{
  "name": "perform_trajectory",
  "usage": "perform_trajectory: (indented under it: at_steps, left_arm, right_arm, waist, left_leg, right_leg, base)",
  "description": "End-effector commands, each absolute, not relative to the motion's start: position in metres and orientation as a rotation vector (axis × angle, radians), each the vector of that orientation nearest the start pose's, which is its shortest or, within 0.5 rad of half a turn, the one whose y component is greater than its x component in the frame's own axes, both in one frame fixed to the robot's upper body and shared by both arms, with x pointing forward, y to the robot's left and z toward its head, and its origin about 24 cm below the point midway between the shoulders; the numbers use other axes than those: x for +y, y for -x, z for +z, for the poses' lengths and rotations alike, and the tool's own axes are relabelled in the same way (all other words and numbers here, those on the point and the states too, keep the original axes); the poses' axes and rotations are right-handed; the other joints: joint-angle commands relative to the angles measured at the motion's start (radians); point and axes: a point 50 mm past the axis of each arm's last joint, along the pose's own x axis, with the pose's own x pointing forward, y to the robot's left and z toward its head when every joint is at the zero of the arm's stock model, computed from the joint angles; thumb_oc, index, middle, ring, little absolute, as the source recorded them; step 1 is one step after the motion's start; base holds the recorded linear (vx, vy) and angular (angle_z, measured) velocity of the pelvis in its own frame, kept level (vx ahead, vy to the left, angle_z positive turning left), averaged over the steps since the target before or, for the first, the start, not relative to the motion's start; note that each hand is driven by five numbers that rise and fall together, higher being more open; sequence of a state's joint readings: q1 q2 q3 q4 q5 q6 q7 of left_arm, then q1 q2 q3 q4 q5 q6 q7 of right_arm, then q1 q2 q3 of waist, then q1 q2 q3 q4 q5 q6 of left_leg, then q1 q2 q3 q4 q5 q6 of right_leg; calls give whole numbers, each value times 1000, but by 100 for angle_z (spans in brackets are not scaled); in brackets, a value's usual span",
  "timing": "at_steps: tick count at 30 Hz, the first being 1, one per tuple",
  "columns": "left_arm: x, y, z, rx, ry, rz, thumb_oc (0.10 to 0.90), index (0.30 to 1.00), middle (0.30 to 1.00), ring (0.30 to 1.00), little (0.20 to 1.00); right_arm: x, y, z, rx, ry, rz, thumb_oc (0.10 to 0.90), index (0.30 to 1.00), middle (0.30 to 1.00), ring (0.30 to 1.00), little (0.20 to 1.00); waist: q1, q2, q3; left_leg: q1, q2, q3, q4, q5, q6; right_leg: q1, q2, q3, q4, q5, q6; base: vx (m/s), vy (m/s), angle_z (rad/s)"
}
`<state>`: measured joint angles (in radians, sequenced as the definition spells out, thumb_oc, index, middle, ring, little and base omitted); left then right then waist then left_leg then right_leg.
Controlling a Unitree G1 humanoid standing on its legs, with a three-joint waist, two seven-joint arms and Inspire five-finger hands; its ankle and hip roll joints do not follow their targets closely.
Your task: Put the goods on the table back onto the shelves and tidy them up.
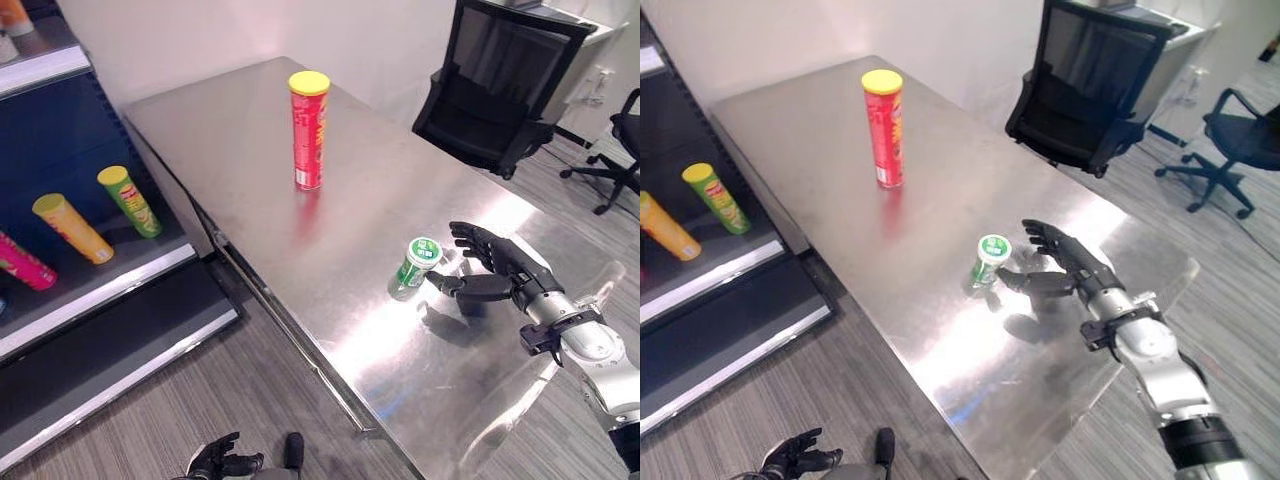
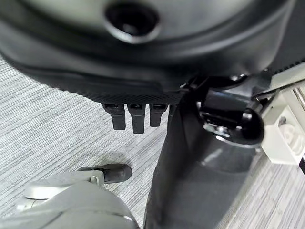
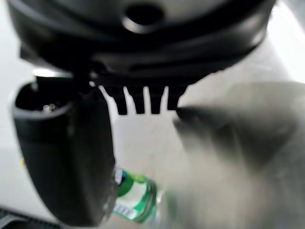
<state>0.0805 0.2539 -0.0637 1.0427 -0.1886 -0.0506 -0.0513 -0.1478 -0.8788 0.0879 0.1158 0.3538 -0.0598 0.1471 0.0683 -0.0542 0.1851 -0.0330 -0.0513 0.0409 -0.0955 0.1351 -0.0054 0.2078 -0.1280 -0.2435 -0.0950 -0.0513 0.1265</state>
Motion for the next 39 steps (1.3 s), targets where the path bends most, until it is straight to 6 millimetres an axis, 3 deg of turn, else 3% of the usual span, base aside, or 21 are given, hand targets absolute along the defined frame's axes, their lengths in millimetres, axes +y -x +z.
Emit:
perform_trajectory:
  at_steps: [1,13,24,25,27,39]
  left_arm:
    - [249,-90,-151,1096,-150,117,800,900,900,900,900]
    - [250,-88,-151,1095,-158,115,800,900,900,900,900]
    - [248,-91,-150,1085,-159,109,800,900,900,900,900]
    - [248,-91,-150,1086,-161,107,800,900,900,900,900]
    - [248,-90,-150,1091,-163,106,800,900,900,900,900]
    - [257,-95,-146,1063,-183,135,800,900,900,900,900]
  right_arm:
    - [-267,-290,170,-231,625,224,800,900,900,900,900]
    - [-254,-290,170,-246,620,298,800,900,900,900,900]
    - [-237,-299,157,-201,679,378,800,900,900,900,900]
    - [-238,-299,156,-187,703,387,767,851,851,851,851]
    - [-240,-299,155,-168,744,396,400,300,300,300,300]
    - [-254,-296,170,-213,824,310,400,300,300,300,300]
  waist:
    - [30,9,-39]
    - [45,7,-38]
    - [61,3,-36]
    - [61,1,-35]
    - [61,-2,-35]
    - [46,-6,-35]
  left_leg:
    - [42,78,68,8,-89,-61]
    - [39,73,54,8,-90,-64]
    - [45,77,43,8,-88,-66]
    - [44,77,42,8,-87,-67]
    - [44,78,40,8,-87,-67]
    - [43,90,41,8,-85,-72]
  right_leg:
    - [-10,-8,-22,18,-7,47]
    - [0,-12,-46,24,-13,49]
    - [6,-5,-51,26,-20,44]
    - [6,-4,-52,27,-21,43]
    - [5,-4,-54,29,-22,43]
    - [4,3,-53,26,-26,38]
  base:
    - [0,0,0]
    - [7,-9,4]
    - [3,-6,2]
    - [7,-21,4]
    - [-2,-18,5]
    - [-8,-18,5]
